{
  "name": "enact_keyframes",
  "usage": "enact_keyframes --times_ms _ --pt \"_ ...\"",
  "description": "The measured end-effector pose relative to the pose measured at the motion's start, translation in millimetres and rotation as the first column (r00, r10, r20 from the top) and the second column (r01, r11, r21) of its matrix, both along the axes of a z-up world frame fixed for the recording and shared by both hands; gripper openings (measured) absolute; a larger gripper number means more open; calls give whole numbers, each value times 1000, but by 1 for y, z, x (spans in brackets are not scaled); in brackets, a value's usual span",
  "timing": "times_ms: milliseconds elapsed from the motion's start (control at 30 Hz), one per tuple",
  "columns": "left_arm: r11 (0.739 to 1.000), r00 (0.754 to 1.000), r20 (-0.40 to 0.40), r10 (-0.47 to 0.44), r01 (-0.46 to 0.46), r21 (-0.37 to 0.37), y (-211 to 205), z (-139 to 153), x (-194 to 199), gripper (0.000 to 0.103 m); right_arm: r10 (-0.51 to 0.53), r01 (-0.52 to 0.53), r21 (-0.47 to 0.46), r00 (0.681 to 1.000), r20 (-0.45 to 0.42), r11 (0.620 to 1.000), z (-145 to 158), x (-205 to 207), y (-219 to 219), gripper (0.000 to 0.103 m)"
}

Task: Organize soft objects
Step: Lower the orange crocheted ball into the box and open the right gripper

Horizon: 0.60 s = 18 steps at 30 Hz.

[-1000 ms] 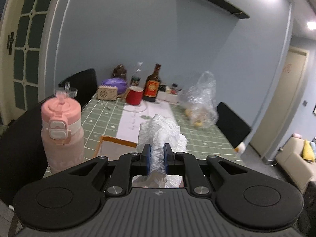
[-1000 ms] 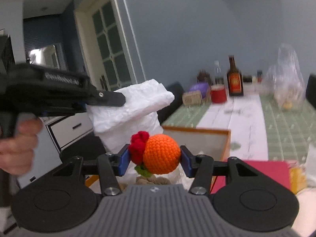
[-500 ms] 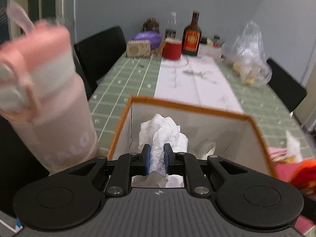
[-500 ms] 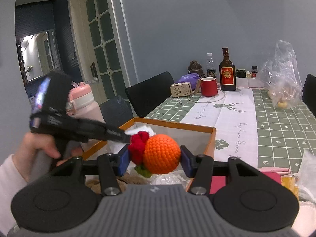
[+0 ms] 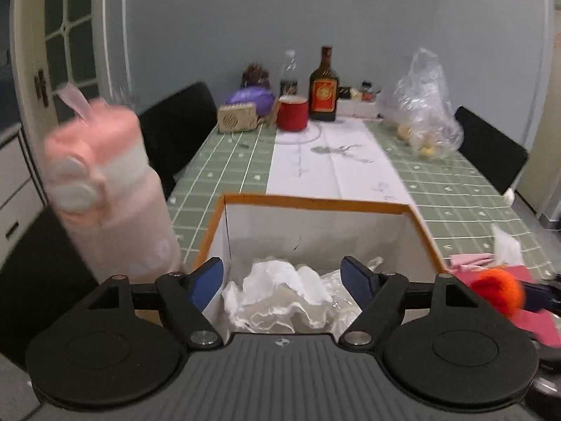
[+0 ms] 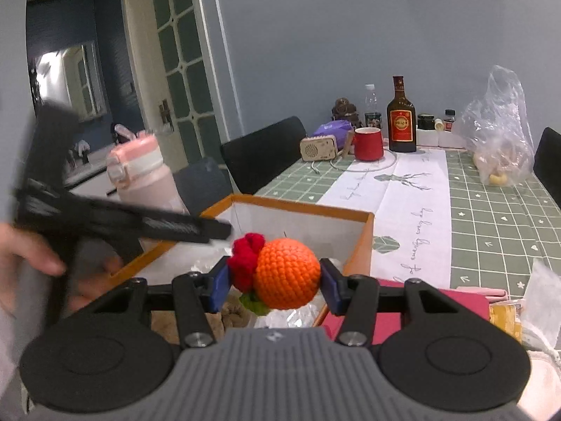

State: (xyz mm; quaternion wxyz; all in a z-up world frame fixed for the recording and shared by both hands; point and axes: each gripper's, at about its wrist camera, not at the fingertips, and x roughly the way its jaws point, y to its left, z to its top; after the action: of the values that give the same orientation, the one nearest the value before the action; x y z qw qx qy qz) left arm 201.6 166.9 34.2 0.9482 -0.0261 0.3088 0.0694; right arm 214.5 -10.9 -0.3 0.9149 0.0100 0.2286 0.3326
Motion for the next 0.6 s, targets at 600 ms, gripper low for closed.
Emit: enact_keyframes --times_ms 600 --pt "999 999 30 13 -12 -44 19 18 -61 81 -101 102 -193 995 16 976 11 55 48 52"
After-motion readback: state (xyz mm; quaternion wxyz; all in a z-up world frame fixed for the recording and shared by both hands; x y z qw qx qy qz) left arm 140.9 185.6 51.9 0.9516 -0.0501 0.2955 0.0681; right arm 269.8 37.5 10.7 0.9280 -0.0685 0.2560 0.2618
